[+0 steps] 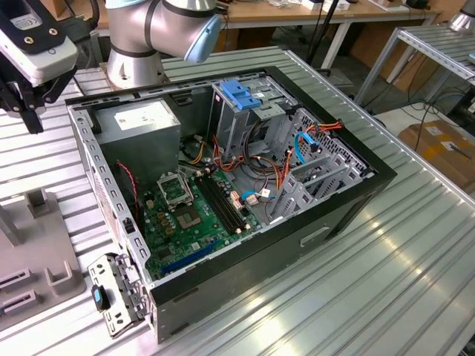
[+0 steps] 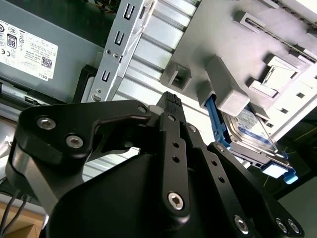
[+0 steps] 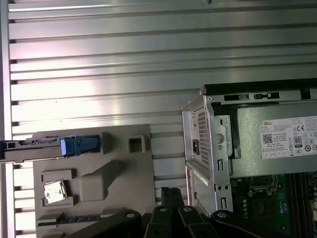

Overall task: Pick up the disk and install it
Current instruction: 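Reach for the disk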

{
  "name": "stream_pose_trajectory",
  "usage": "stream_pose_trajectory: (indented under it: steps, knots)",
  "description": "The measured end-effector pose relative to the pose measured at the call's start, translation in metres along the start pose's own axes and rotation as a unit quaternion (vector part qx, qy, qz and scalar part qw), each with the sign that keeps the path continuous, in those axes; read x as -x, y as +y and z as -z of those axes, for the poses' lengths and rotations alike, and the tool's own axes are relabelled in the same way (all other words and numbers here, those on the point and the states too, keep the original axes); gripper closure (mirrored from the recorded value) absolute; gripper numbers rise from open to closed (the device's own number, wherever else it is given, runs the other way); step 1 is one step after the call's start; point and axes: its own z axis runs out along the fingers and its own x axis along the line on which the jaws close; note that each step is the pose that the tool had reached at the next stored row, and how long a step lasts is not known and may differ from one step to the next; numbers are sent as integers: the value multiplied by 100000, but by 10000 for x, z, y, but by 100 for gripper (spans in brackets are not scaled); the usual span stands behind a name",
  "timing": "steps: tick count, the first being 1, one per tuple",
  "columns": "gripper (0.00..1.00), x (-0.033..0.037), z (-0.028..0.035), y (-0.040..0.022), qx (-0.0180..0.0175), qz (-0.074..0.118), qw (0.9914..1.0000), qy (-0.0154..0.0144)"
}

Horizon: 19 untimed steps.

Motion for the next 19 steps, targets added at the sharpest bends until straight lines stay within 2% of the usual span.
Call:
stream_pose_trajectory:
  steps: [6,11,19]
  knots:
    - [89,-4,0,6,-1,-19,100000,-1]
    - [89,-25,-11,52,2,-5,100000,-2]
    - [89,-205,-31,101,7,-6,100000,-9]
